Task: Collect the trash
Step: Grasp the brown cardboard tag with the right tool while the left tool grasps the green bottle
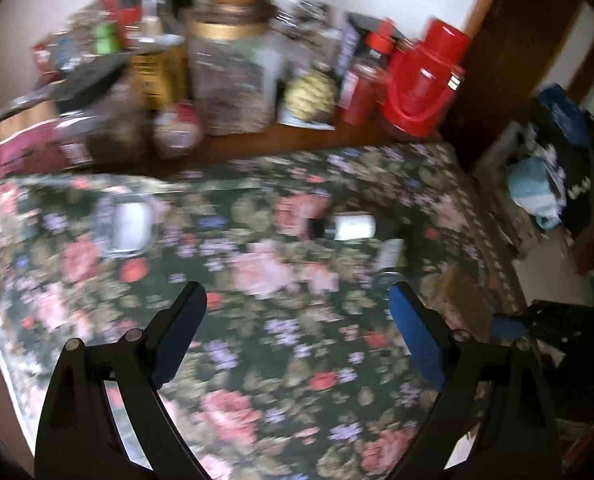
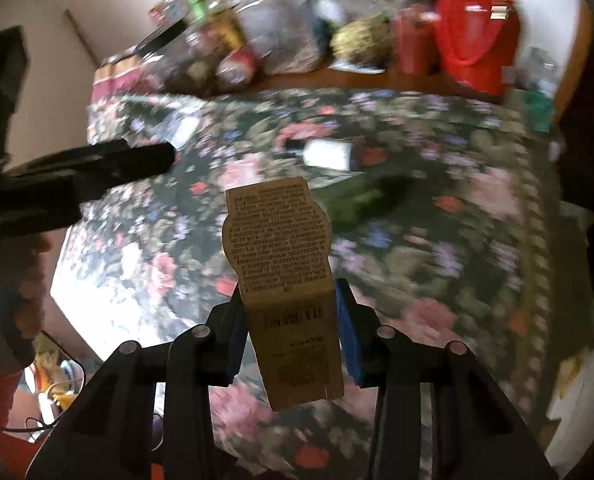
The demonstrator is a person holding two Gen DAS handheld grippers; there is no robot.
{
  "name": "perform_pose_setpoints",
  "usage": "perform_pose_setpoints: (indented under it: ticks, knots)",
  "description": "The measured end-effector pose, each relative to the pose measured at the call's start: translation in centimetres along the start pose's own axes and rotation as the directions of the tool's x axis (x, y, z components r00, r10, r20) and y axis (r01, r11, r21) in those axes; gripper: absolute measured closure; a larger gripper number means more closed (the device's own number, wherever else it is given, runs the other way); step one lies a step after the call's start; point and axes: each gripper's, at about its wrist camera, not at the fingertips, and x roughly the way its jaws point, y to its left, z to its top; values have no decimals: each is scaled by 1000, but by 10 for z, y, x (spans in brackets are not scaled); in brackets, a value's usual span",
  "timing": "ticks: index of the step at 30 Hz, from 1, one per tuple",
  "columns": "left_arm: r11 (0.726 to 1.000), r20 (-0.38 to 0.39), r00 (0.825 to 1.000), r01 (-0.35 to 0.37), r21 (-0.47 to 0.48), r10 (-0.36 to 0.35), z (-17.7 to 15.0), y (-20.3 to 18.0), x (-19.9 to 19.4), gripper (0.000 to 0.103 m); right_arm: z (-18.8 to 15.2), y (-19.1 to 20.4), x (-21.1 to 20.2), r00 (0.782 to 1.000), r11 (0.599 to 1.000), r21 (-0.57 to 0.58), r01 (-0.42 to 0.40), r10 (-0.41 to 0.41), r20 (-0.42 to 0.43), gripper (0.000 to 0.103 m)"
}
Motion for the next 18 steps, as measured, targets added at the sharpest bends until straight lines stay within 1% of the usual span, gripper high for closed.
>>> perform_pose_setpoints:
  ticks: [2, 4, 7, 9, 10, 11, 14, 16, 17, 18]
  knots:
    - [998, -33, 998, 45, 36, -44, 6, -16, 18, 10, -4, -12, -11, 999, 998, 31, 47, -48, 19, 66]
    - [994, -65, 995, 84, 72, -80, 10, -32, 35, 11, -8, -29, -23, 996, 994, 82, 78, -81, 35, 66]
    - [983, -103, 988, 124, 134, -111, 15, -55, 59, 13, -13, -48, -34, 990, 980, 155, 125, -134, 51, 66]
    - [976, -129, 985, 135, 169, -114, 17, -66, 75, 16, -17, -61, -40, 985, 968, 207, 144, -160, 59, 66]
    - [974, -147, 984, 131, 183, -104, 17, -70, 85, 21, -18, -65, -42, 984, 963, 224, 151, -168, 61, 66]
    - [973, -167, 981, 126, 192, -94, 18, -74, 94, 24, -19, -70, -45, 982, 956, 245, 160, -180, 63, 66]
    - [970, -207, 976, 116, 214, -71, 14, -80, 114, 28, -22, -79, -53, 975, 941, 291, 174, -206, 81, 66]
    - [966, -218, 975, 97, 241, -43, 11, -83, 121, 42, -23, -83, -59, 973, 934, 315, 171, -211, 97, 66]
    - [962, -205, 979, 76, 262, -21, 10, -86, 121, 46, -24, -85, -62, 971, 930, 325, 169, -213, 105, 66]
    - [956, -191, 982, 62, 286, -7, 8, -89, 120, 57, -25, -86, -65, 970, 928, 334, 167, -216, 114, 66]
